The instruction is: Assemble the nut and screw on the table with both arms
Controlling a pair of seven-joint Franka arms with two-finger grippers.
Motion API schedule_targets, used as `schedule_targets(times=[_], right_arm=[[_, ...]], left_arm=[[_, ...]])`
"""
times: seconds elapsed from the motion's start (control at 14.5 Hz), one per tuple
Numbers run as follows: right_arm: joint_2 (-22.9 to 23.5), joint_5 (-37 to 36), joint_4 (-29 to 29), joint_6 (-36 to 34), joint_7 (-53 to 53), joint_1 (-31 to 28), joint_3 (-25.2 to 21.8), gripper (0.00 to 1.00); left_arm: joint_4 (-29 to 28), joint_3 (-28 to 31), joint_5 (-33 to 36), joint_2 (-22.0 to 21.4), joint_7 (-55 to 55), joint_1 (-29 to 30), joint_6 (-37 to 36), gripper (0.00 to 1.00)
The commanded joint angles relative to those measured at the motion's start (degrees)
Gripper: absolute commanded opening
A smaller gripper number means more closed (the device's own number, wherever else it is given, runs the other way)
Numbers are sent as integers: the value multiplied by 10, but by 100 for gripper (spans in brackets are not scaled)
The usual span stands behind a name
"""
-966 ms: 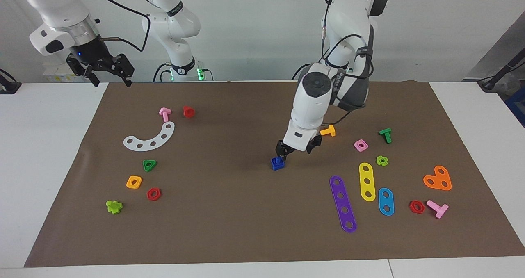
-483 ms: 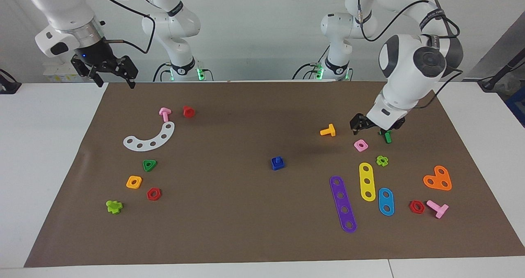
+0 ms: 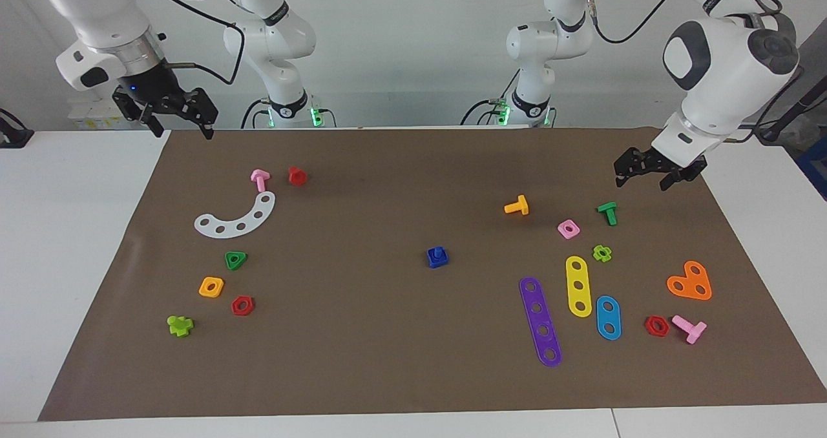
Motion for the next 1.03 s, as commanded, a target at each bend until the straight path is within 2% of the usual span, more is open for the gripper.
schedule_targets(times=[0.0,0.28,0.97], right_arm=[[-6,-3,-6,-7,8,3,-1,100],[-6,-3,-6,-5,11,5,0,100],[-6,9,-6,-9,31,6,7,100]], left_arm=[[-23,-4,-1,-50,-24,5,-4,100],[-17,-6,2,-72,-39,2,-11,100],[15,-7,3,-65,-38,4,-23,100]])
